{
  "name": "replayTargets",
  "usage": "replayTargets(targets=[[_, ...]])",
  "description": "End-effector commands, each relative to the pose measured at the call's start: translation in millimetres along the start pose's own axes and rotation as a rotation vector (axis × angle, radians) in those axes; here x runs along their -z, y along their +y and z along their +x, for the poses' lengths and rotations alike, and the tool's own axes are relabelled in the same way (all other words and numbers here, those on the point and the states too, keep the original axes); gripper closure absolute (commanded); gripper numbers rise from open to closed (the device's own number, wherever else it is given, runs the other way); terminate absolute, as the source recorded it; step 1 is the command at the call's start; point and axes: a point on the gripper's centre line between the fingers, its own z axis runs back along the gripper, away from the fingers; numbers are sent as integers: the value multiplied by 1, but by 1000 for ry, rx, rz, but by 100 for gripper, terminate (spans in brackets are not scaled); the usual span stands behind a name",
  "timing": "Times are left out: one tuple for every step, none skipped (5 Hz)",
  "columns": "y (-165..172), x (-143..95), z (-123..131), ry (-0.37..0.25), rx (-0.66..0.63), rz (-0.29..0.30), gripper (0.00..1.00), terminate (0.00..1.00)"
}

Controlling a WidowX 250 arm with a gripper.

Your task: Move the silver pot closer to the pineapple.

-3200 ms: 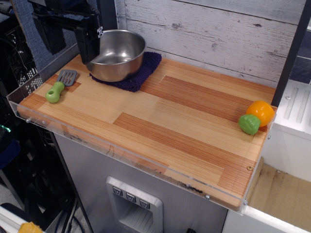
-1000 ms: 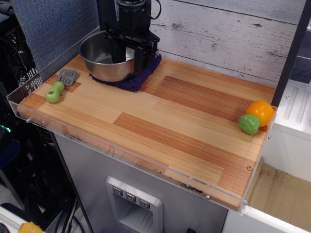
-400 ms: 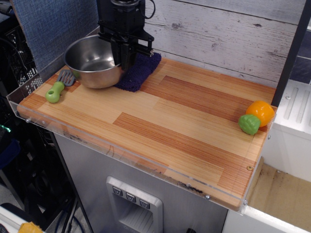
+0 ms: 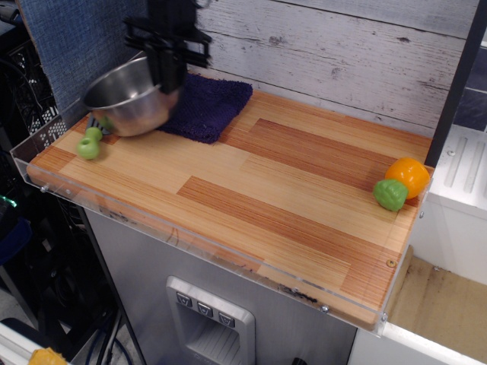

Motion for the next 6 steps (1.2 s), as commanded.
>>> replayTargets(targets=[[-43,-69,-14,-118,49,-9,100,0],[-83,-78,-23,-124,112,-3,100,0],[-124,-78,-29,-128,180,10,100,0],[-160,-70,-30,-124,230,20,100,0],[-188,-57,-28,-110,260,37,100,0],[-201,-41,-21,-88,267,50,100,0]])
